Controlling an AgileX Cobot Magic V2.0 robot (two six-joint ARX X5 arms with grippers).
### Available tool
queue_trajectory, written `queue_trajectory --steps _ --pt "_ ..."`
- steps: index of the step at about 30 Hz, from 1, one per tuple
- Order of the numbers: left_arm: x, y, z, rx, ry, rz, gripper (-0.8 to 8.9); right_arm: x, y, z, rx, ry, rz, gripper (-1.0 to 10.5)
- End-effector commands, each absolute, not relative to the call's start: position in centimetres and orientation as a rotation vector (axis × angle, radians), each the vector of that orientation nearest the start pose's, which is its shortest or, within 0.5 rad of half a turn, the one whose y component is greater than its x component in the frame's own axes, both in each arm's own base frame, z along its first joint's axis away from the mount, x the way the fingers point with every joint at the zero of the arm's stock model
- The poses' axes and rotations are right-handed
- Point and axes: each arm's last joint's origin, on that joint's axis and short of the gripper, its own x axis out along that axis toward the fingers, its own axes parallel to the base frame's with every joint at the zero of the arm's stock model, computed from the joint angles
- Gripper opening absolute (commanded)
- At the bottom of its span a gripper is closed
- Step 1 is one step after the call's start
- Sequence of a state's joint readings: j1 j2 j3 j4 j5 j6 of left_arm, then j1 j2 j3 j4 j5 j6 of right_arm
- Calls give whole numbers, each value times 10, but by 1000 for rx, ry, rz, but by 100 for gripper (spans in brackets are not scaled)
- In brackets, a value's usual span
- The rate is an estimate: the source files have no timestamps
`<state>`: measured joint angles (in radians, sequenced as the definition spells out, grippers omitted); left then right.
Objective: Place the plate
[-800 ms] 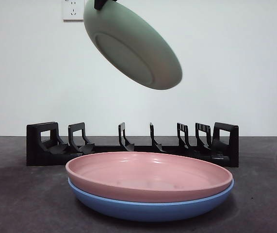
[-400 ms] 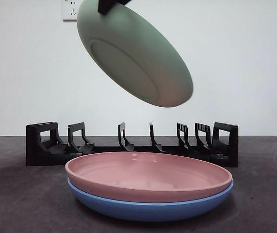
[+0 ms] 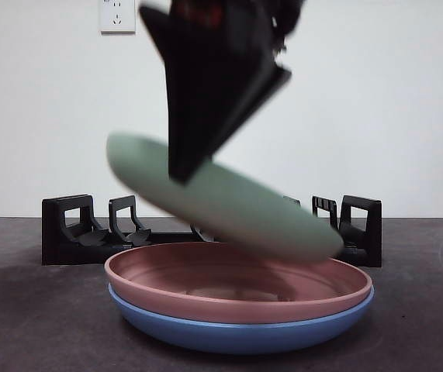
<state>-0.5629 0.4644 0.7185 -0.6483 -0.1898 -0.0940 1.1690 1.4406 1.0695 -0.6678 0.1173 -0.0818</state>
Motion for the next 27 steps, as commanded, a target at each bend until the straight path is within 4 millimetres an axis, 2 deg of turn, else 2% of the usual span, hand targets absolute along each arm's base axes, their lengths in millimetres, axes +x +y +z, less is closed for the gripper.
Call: queue_trajectory --steps 1,13,20,27 --pt "83 -46 307 48 378 -348 219 107 265 240 -767 813 997 16" --pt "83 -46 307 48 379 -348 219 91 254 202 -855 855 989 16" --pt "83 -46 306 50 384 -348 219 89 252 194 -870 908 1016 19" --pt "82 -45 303 62 413 -346 219 88 252 194 -858 919 1038 114"
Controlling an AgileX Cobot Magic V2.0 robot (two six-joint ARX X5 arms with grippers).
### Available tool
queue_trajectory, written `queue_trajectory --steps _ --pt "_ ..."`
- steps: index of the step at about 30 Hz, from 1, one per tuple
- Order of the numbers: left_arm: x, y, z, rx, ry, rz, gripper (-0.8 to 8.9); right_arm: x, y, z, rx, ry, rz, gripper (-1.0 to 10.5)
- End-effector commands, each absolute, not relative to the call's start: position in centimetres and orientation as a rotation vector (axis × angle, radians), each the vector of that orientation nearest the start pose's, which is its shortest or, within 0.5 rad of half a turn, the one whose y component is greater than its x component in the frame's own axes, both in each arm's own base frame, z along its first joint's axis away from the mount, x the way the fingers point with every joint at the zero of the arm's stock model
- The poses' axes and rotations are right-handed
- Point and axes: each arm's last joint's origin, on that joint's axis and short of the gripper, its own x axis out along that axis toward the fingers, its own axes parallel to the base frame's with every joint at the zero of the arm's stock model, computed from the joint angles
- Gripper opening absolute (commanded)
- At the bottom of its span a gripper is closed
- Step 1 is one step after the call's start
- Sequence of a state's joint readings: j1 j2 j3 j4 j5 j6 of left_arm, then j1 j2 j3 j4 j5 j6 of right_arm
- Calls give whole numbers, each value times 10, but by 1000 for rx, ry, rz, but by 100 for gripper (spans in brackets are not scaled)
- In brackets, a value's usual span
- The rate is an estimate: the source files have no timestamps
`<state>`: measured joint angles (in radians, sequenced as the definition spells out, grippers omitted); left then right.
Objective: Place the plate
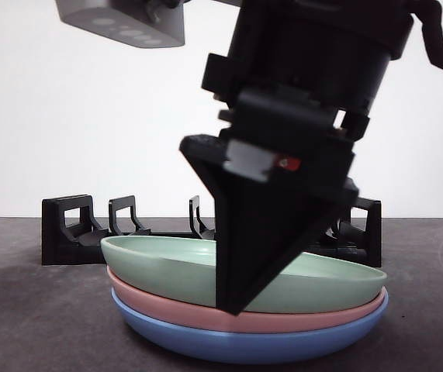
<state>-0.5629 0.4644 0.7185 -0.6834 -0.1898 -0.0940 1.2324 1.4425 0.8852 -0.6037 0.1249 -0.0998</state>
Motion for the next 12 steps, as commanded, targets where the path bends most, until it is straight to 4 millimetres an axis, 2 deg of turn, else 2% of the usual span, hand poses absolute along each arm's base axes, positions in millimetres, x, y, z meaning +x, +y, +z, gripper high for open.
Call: queue_trajectory --steps 1,6,12 --pt "82 -45 303 63 417 -345 219 88 252 194 -859 921 1038 115" --pt "82 -45 303 63 419 -345 219 88 251 205 -854 918 1036 122" --pt "82 -45 303 61 413 -346 219 87 243 247 -727 759 1043 126"
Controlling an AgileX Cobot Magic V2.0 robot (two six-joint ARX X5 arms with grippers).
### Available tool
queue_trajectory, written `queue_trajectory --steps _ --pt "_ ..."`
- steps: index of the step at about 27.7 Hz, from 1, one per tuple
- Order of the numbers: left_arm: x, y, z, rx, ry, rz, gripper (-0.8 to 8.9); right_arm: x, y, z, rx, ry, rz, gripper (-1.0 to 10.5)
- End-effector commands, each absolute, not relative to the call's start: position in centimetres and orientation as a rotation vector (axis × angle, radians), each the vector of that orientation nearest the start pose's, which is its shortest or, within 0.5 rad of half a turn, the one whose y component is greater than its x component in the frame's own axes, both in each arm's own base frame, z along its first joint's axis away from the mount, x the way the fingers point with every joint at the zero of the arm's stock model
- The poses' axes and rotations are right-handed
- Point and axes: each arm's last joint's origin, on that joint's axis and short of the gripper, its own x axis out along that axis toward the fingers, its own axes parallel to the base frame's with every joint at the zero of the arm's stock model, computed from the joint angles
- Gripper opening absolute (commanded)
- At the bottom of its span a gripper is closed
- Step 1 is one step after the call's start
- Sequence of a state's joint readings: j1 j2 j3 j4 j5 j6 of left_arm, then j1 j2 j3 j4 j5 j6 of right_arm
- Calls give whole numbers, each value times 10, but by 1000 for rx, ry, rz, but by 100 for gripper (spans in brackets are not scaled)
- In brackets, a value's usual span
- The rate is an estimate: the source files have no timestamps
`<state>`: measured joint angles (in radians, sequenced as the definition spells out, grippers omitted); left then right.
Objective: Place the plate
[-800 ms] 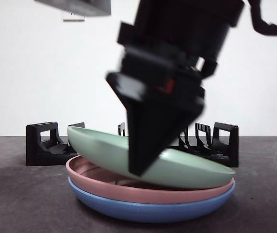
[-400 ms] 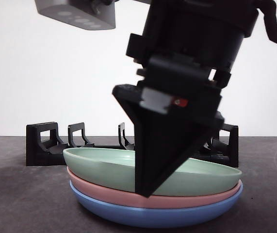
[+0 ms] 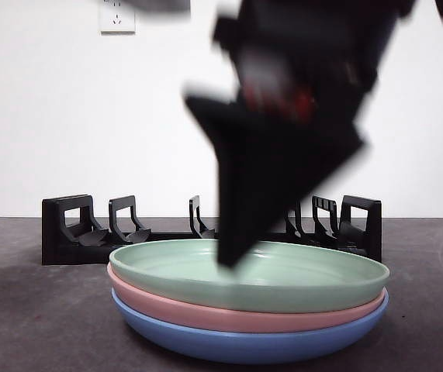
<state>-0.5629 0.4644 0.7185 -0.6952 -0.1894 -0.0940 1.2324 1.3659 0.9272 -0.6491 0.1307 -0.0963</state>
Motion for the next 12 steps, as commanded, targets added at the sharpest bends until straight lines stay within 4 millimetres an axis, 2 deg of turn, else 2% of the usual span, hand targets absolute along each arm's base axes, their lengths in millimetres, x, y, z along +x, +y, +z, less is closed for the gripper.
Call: queue_trajectory --steps 1,6,12 --pt "82 -45 303 61 413 -346 219 87 239 256 -694 719 1040 132" --pt "82 -45 303 61 412 -346 219 94 214 287 -598 591 947 153" --pt "83 -46 306 48 381 -348 219 119 174 306 -488 509 725 153"
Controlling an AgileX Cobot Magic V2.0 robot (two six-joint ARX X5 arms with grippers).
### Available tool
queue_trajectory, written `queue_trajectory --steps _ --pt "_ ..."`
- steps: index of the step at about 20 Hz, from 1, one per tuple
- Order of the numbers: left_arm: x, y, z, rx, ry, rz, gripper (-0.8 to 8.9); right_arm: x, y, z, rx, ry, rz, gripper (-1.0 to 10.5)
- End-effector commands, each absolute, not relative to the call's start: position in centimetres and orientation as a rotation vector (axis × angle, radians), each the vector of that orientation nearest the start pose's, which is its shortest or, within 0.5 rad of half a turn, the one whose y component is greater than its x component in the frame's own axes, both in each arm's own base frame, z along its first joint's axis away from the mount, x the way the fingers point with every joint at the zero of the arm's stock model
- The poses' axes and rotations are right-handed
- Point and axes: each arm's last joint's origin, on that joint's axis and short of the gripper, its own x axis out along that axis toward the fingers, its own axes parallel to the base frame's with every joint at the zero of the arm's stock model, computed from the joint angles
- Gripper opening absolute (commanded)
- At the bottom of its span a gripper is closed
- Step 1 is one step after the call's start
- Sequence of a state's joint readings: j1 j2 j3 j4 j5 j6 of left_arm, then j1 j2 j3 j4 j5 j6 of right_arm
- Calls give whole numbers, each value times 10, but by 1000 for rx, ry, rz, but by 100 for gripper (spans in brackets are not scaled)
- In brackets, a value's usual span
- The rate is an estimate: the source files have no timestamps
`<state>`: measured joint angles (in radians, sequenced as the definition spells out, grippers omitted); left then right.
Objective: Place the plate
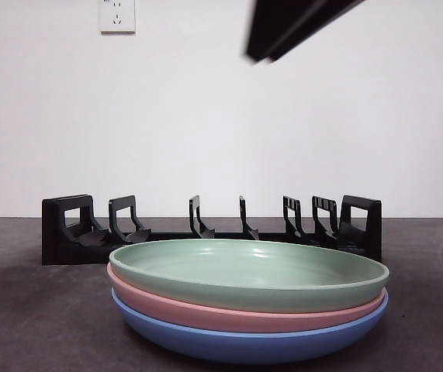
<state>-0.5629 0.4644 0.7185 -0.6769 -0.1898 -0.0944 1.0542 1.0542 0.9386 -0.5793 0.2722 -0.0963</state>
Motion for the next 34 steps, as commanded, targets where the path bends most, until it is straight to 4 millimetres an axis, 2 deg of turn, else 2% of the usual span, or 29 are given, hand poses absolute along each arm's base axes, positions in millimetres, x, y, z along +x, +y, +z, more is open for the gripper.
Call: queue_trajectory --steps 1,5,9,13,15,16,29,31,32,34 --pt "84 -47 308 43 367 -349 219 125 167 307 -475 502 688 153" --pt "86 -48 314 19 304 -354 219 148 140 305 -465 482 547 153" --pt "90 -51 323 17 210 -363 219 183 105 300 -428 440 435 153" --pt "100 -56 325 34 183 -365 219 198 79 304 -377 419 295 153" --pt "100 -57 324 21 196 -363 201 199 75 303 -360 429 274 152" --pt "100 -57 324 22 196 -364 -8 199 75 303 -355 429 272 31" --pt "97 -55 328 34 155 -370 7 201 75 308 -344 377 267 21" --pt "94 -52 327 139 117 -367 8 201 75 308 -344 377 267 21" --pt "92 -48 321 159 107 -348 8 201 75 308 -344 377 267 21" --pt "91 -37 295 150 123 -265 8 201 75 308 -344 377 267 21"
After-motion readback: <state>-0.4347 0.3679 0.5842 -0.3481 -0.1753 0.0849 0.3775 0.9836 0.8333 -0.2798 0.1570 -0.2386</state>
